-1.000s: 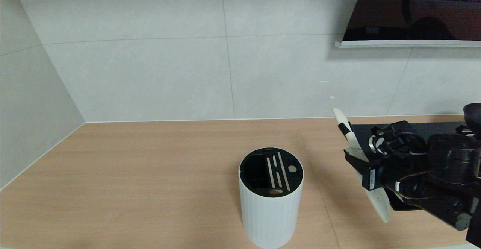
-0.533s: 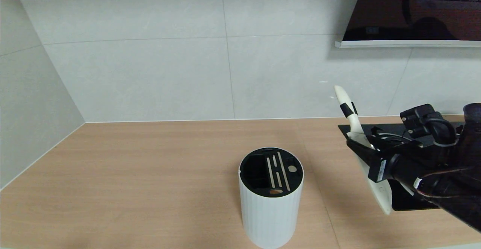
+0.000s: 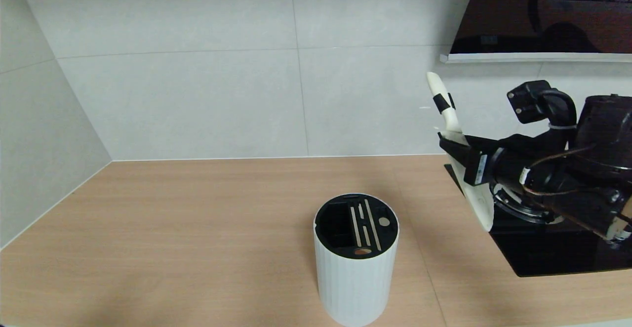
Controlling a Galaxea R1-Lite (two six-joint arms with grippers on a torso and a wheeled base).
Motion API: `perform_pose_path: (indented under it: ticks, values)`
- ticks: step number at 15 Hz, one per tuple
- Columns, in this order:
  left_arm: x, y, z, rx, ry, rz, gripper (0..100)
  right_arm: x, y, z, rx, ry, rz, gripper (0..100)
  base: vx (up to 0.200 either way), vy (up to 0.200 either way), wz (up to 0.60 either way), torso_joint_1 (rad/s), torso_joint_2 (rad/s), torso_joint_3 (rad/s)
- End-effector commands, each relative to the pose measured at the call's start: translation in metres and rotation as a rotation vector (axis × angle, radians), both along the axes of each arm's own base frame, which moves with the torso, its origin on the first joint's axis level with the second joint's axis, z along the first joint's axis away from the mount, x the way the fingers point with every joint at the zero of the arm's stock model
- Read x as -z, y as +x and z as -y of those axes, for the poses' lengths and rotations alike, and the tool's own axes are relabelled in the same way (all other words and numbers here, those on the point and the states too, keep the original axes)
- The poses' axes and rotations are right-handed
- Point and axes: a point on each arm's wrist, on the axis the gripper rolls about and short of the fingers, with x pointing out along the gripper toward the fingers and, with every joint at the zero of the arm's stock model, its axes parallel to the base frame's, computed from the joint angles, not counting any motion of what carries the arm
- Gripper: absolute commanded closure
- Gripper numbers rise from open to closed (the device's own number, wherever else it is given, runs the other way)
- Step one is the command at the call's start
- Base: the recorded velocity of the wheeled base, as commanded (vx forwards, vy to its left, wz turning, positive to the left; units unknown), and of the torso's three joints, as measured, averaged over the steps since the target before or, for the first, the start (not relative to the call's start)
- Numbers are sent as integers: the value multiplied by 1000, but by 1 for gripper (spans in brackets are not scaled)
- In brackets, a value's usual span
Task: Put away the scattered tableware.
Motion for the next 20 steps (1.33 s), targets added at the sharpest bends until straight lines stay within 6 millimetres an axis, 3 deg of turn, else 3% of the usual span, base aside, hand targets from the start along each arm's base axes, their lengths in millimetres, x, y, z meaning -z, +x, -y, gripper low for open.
perform_pose_path:
  ticks: [1, 4, 6, 11, 17, 20]
  values:
    - [-49, 54, 2, 81, -11, -129, 0, -4, 25, -14, 0, -3, -9, 100, 0, 0, 0, 0, 0, 0]
    - [-79, 117, 10, 175, -15, -142, 0, 2, 33, -25, -17, -6, -22, 100, 0, 0, 0, 0, 0, 0]
    - [-83, 155, 22, 235, -24, -163, 0, 2, 28, -33, -41, -3, -19, 100, 0, 0, 0, 0, 0, 0]
    - [-69, 208, 64, 358, -196, -249, 0, -7, 2, -51, -118, 10, 2, 100, 0, 0, 0, 0, 0, 0]
    - [-68, 209, 113, 541, -360, -266, 0, -4, -20, -72, -159, 1, -6, 100, 0, 0, 0, 0, 0, 0]
    - [-72, 201, 124, 601, -463, -275, 0, -5, -27, -77, -184, 25, -13, 100, 0, 0, 0, 0, 0, 0]
